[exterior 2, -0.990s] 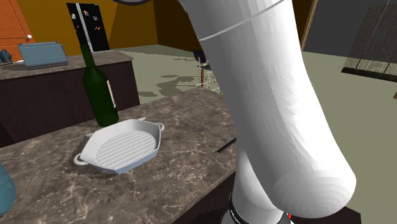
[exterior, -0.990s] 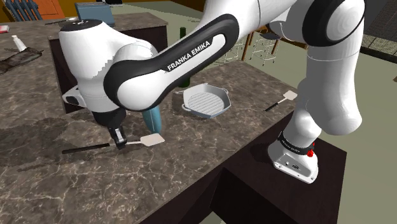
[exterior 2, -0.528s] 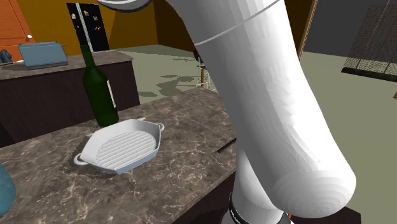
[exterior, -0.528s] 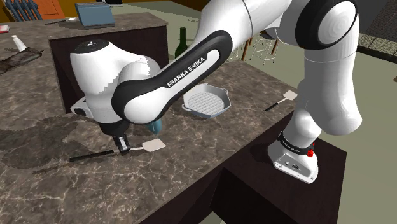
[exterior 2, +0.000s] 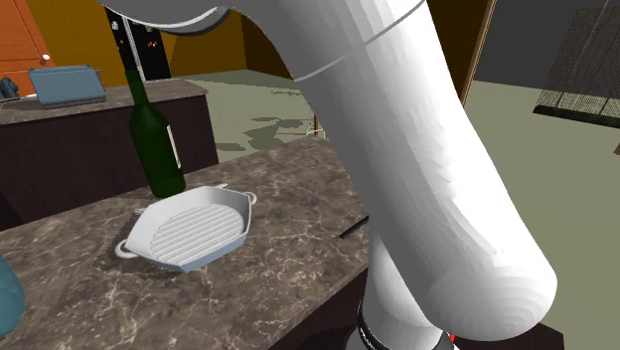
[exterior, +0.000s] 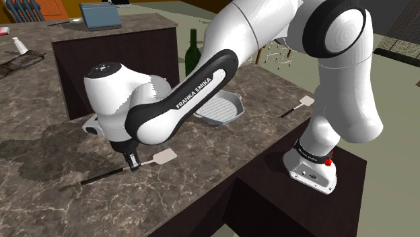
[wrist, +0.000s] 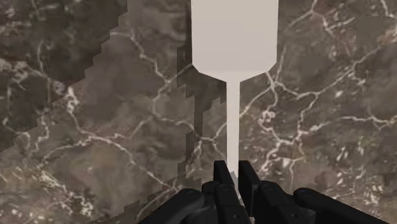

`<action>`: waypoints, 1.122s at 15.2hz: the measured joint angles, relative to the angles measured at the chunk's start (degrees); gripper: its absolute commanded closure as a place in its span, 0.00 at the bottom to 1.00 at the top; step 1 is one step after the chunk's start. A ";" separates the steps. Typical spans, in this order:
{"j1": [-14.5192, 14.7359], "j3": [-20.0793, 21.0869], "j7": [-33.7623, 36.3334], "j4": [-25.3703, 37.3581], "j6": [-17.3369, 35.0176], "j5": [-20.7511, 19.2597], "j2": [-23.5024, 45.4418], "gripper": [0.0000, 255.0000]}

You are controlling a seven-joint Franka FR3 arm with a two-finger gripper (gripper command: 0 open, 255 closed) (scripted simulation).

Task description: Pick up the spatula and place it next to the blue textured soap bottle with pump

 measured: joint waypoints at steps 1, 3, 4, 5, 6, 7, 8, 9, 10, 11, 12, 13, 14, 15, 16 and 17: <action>0.02 -0.07 0.08 -0.45 0.64 -0.10 0.21 1.00; 0.10 -0.23 0.18 -0.80 1.70 -0.33 0.95 1.00; 0.13 -0.26 0.20 -0.75 1.83 -0.38 1.12 1.00; 0.15 -0.28 0.22 -0.73 1.92 -0.41 1.23 1.00; 0.16 -0.29 0.23 -0.73 1.96 -0.42 1.27 1.00; 0.17 -0.29 0.24 -0.73 1.99 -0.43 1.29 1.00; 0.17 -0.29 0.24 -0.73 2.00 -0.44 1.30 1.00; 0.18 -0.29 0.24 -0.72 2.01 -0.44 1.31 1.00; 0.18 -0.29 0.24 -0.72 2.01 -0.44 1.31 0.00; 0.18 -0.29 0.24 -0.72 2.01 -0.44 1.31 0.00; 0.18 -0.29 0.24 -0.72 2.01 -0.44 1.31 0.00; 0.18 -0.29 0.24 -0.72 2.01 -0.44 1.31 0.00; 0.18 -0.29 0.24 -0.72 2.01 -0.44 1.31 0.00; 0.18 -0.29 0.24 -0.72 2.01 -0.44 1.31 0.00; 0.18 -0.29 0.24 -0.72 2.01 -0.44 1.31 0.00; 0.13 -0.17 0.19 -0.57 1.34 -0.27 0.79 0.00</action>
